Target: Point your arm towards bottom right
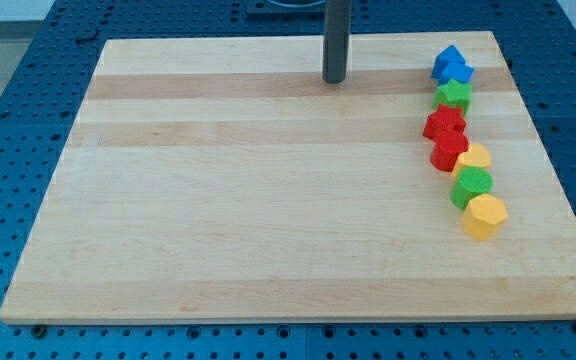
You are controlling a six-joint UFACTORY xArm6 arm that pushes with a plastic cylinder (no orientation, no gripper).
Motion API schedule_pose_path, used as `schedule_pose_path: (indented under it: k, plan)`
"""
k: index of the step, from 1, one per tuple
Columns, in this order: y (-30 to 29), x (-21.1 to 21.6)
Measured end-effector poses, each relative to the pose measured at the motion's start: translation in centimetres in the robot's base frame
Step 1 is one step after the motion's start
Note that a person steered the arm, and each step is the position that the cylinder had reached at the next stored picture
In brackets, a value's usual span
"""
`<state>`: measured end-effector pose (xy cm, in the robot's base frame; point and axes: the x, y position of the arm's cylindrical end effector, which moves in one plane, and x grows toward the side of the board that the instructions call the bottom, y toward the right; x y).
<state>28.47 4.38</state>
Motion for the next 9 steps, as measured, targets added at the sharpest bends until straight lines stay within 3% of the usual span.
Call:
schedule_pose_path:
  k: [2,4,7,8,9]
  plan:
    - [-1.2,0.3]
    - [-1.2,7.1]
    - [-0.8,7.6]
    - [-0.3,11.9]
    - [-0.2,12.3]
